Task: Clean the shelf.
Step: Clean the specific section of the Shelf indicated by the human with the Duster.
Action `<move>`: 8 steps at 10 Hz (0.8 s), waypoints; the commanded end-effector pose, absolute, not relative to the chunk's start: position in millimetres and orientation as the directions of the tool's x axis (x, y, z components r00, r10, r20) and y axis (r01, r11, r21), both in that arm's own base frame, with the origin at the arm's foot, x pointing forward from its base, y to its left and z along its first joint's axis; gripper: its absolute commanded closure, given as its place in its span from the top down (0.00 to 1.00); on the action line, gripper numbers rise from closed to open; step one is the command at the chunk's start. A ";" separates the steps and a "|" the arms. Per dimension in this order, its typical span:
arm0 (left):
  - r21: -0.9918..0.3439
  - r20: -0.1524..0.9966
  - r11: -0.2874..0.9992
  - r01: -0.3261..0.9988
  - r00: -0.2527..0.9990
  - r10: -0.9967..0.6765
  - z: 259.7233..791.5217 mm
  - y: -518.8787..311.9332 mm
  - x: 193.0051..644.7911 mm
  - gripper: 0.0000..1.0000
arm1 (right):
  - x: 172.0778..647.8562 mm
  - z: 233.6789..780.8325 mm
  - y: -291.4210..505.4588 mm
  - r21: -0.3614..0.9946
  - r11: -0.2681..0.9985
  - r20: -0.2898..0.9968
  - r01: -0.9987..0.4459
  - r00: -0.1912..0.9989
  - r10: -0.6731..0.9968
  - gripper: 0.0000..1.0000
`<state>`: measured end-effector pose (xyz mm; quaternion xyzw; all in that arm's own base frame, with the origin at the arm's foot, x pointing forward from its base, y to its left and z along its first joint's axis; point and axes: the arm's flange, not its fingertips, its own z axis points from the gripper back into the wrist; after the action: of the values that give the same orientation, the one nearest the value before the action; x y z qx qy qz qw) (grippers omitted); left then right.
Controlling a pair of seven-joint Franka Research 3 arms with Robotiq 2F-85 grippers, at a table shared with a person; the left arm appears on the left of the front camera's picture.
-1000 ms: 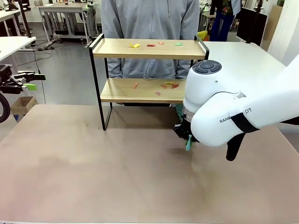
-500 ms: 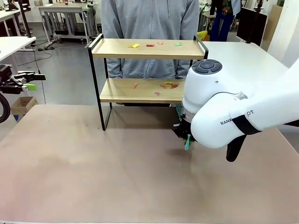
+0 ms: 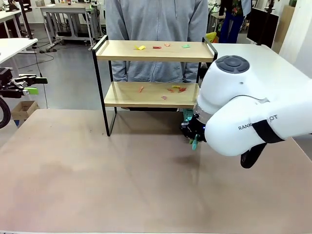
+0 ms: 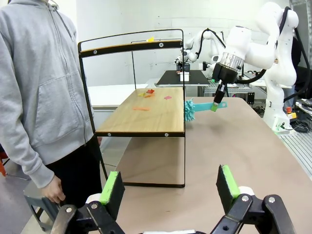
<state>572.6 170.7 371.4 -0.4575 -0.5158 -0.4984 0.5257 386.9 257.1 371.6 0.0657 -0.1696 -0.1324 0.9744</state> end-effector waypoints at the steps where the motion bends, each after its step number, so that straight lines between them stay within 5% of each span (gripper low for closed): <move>1: 0.040 0.998 0.085 0.996 -0.036 -0.052 374.7 171.0 571.4 1.00 | 375.3 383.4 225.5 0.242 0.961 0.291 0.132 0.935 -0.201 0.13; 8: 0.040 0.998 0.085 0.996 -0.036 -0.052 374.7 171.0 571.4 1.00 | 365.7 406.5 189.9 0.373 0.912 0.258 -0.169 0.963 0.073 0.13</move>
<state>572.6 170.7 371.4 -0.4575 -0.5158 -0.4984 0.5257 371.5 206.5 407.4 0.1738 -0.1292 0.0299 0.9758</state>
